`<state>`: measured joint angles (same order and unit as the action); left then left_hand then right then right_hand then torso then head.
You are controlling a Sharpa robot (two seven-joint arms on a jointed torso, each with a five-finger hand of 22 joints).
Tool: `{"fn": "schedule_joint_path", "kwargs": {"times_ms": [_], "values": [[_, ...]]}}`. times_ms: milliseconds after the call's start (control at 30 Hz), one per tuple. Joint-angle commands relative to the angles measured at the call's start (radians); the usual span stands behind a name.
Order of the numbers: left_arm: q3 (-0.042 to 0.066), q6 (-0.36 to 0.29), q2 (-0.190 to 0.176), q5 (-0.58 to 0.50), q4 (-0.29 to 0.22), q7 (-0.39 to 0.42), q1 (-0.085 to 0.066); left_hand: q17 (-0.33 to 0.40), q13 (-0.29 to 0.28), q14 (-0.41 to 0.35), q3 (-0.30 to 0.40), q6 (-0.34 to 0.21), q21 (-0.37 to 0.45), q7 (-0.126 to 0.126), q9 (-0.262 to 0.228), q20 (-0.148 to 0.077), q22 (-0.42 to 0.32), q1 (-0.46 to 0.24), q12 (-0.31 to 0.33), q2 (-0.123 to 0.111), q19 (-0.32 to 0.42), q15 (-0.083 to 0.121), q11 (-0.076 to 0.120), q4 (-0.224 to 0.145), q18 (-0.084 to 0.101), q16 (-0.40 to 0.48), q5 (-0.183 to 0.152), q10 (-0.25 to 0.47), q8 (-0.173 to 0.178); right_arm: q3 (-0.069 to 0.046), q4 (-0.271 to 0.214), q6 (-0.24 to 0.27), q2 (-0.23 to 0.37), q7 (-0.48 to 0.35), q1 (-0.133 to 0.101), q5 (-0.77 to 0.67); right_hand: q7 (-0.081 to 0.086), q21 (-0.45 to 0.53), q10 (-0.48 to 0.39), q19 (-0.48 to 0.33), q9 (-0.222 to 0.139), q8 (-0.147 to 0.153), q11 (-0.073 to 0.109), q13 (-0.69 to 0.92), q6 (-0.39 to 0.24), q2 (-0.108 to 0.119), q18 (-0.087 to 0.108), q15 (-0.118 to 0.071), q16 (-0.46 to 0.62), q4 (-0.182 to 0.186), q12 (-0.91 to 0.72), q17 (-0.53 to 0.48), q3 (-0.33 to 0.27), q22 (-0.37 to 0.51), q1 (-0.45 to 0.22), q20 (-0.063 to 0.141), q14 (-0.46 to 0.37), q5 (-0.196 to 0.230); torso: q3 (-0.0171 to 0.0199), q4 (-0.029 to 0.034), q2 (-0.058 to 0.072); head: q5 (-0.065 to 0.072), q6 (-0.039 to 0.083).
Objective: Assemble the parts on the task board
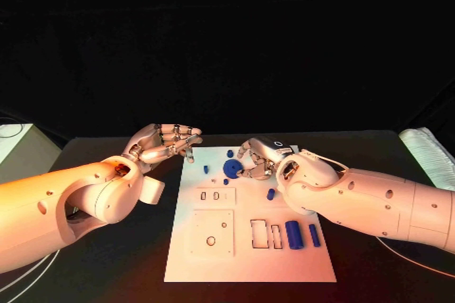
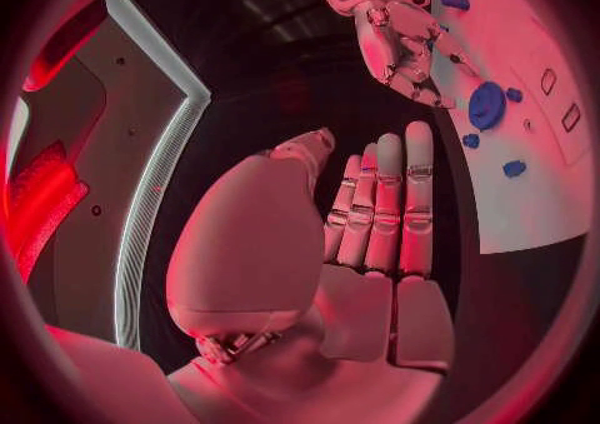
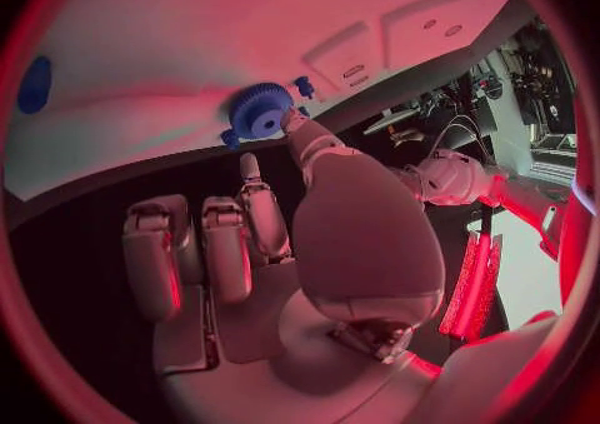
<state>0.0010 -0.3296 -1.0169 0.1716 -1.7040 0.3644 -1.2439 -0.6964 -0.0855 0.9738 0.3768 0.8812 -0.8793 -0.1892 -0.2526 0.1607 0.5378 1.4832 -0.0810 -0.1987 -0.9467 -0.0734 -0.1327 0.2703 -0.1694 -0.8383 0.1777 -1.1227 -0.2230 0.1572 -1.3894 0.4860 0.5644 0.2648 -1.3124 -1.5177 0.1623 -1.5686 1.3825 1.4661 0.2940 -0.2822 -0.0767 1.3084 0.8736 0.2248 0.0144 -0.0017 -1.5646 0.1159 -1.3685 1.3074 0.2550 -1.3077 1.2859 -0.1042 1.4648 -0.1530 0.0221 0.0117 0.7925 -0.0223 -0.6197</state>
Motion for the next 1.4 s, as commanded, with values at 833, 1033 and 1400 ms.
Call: {"fn": "schedule_joint_path", "kwargs": {"times_ms": [833, 1033, 1400], "values": [[0.001, 0.023, -0.001, 0.004, -0.001, -0.001, -0.001, 0.001, 0.0, -0.003, 0.005, -0.001, -0.007, -0.002, -0.002, 0.001, 0.002, 0.0, 0.004, -0.002, 0.005, 0.005, -0.001, -0.001, -0.014, -0.004, -0.004, 0.003, -0.003, 0.009, 0.048, -0.012, -0.064, 0.053, 0.02, -0.069, -0.006, -0.002, 0.019, 0.105, 0.002, -0.011, 0.0, 0.104, 0.008, -0.003, -0.014, 0.006, -0.006, 0.003, -0.024, 0.263, -0.002, -0.263, 0.021, -0.005, 0.106, -0.005, -0.0017, -0.001, 0.0, -0.005, -0.01], [0.001, 0.025, 0.0, 0.004, 0.0, -0.002, -0.001, 0.001, 0.0, -0.003, 0.005, -0.001, -0.007, -0.002, -0.002, 0.001, 0.002, 0.0, 0.004, -0.002, 0.005, 0.005, -0.001, -0.001, -0.014, -0.004, -0.004, 0.003, -0.003, 0.01, 0.055, -0.007, -0.068, 0.053, 0.021, -0.071, -0.006, -0.002, 0.019, 0.105, 0.002, -0.013, 0.001, 0.106, 0.01, -0.004, -0.014, 0.006, -0.006, 0.003, -0.025, 0.263, -0.001, -0.263, 0.024, -0.004, 0.106, -0.005, -0.0006, -0.0004, 0.0, -0.003, -0.01], [0.001, 0.028, 0.0, 0.004, 0.0, -0.006, -0.001, 0.002, 0.0, -0.002, 0.006, -0.001, -0.01, -0.002, -0.003, 0.001, 0.004, -0.001, 0.005, -0.002, 0.007, 0.006, -0.001, -0.001, -0.014, -0.005, -0.004, 0.005, -0.003, 0.011, 0.067, -0.02, -0.078, 0.049, 0.024, -0.074, -0.007, -0.002, 0.022, 0.105, 0.002, -0.018, 0.002, 0.11, 0.014, -0.006, -0.014, 0.005, -0.006, -0.002, -0.03, 0.263, 0.008, -0.263, 0.04, -0.003, 0.106, -0.006, -0.0005, -0.0001, 0.0, -0.003, -0.013]]}}
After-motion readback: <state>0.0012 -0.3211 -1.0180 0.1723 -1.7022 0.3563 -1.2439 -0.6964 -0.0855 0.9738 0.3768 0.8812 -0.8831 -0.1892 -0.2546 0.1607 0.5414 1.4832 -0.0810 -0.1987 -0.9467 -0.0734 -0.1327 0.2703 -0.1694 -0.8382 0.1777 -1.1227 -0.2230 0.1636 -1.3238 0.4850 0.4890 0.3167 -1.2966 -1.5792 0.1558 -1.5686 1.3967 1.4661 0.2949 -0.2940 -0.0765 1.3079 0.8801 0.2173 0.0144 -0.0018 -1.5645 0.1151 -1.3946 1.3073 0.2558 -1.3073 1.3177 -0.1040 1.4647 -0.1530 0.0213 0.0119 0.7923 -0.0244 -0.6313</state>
